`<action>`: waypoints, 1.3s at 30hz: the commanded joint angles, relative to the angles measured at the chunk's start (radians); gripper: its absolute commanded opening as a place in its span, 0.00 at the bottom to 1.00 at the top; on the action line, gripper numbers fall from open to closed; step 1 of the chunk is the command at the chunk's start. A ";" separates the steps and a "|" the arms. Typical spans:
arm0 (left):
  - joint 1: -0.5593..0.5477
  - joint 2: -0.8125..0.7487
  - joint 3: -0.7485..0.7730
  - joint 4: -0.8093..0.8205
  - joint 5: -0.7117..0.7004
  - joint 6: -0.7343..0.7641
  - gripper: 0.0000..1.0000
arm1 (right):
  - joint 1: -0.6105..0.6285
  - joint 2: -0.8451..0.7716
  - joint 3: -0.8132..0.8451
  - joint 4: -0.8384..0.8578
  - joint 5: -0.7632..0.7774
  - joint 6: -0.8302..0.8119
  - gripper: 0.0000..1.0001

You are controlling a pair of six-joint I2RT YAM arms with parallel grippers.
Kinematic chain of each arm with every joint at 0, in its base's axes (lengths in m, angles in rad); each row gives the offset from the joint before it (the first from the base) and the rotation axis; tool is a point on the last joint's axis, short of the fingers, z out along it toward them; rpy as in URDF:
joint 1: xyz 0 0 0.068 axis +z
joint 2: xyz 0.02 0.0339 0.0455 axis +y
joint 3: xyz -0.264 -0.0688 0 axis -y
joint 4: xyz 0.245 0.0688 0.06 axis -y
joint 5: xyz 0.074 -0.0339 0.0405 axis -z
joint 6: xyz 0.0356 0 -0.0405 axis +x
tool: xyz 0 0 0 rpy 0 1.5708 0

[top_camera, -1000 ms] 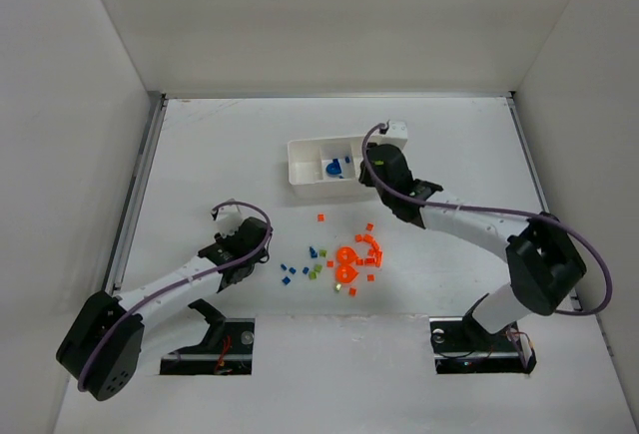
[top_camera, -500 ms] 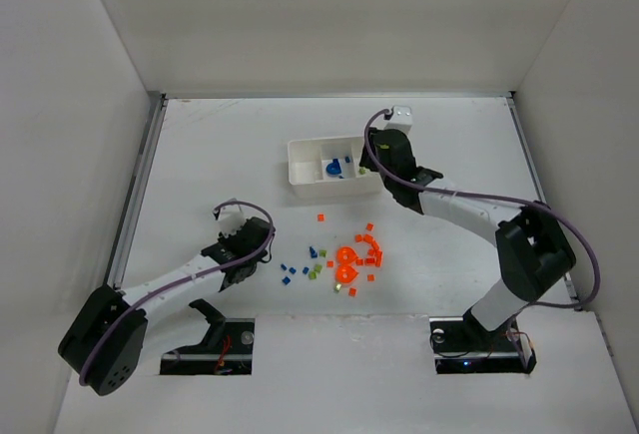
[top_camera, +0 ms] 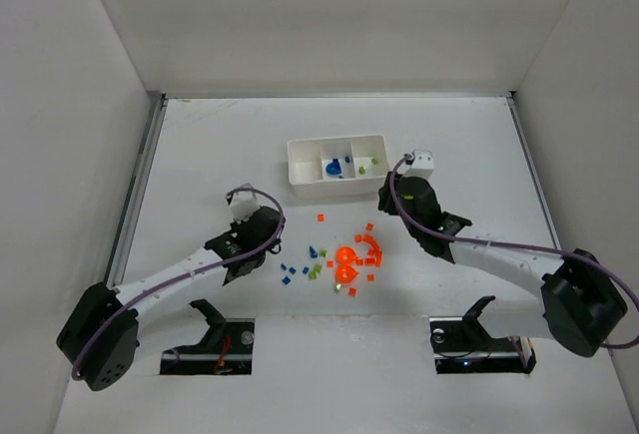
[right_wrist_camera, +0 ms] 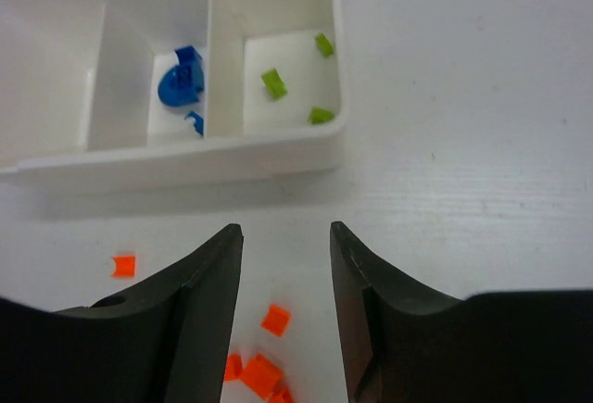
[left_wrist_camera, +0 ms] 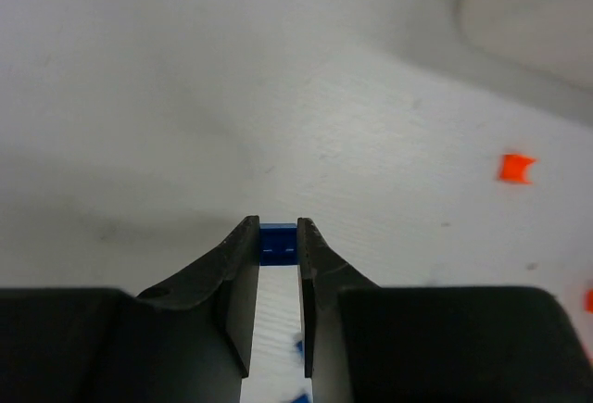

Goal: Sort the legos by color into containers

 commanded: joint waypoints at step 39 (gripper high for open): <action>-0.004 0.217 0.322 0.323 0.079 0.244 0.32 | 0.416 0.159 -0.079 0.232 -0.135 0.060 0.40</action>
